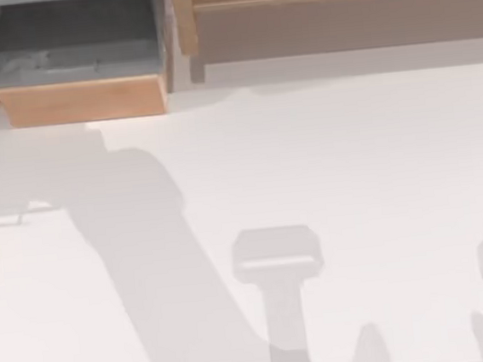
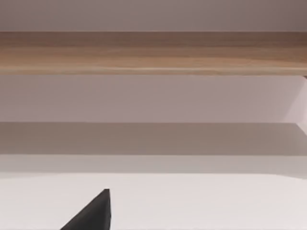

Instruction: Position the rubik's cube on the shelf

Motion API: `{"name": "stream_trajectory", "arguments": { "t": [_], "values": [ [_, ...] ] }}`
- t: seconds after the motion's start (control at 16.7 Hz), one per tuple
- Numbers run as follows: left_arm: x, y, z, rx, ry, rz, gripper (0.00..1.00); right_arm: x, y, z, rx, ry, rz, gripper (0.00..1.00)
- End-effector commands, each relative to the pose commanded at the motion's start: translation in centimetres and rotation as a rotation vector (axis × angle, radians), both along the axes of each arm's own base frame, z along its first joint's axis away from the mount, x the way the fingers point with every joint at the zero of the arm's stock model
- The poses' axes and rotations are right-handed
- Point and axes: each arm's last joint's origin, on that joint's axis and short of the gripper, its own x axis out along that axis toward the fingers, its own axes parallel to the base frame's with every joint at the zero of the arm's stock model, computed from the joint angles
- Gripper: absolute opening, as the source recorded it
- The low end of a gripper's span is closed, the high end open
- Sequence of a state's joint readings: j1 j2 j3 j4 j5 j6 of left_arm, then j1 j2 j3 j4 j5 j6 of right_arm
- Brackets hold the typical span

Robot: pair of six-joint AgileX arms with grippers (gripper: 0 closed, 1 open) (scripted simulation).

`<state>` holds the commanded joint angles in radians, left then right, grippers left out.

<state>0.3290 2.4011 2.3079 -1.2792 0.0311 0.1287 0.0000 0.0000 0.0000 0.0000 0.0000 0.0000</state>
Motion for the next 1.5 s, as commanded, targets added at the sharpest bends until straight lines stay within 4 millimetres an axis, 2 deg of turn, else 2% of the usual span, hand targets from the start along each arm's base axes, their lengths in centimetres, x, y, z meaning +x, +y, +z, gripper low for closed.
{"name": "stream_trajectory", "arguments": {
  "t": [0.24, 0.42, 0.54, 0.78, 1.5],
  "values": [
    [0.2, 0.1, -0.7, 0.000, 0.000, 0.000, 1.00, 0.0, 0.0, 0.0, 0.000, 0.000, 0.000, 1.00],
    [1.2, 0.8, -3.8, 0.001, -0.003, 0.000, 1.00, 0.0, 0.0, 0.0, 0.000, 0.000, 0.000, 1.00],
    [1.8, 0.6, -5.5, 0.001, -0.001, 0.000, 1.00, 0.0, 0.0, 0.0, 0.000, 0.000, 0.000, 1.00],
    [1.9, 0.4, -5.8, 0.000, 0.000, 0.000, 1.00, 0.0, 0.0, 0.0, 0.000, 0.000, 0.000, 1.00],
    [1.9, 0.4, -5.8, 0.000, 0.000, 0.000, 0.10, 0.0, 0.0, 0.0, 0.000, 0.000, 0.000, 1.00]
  ]
}}
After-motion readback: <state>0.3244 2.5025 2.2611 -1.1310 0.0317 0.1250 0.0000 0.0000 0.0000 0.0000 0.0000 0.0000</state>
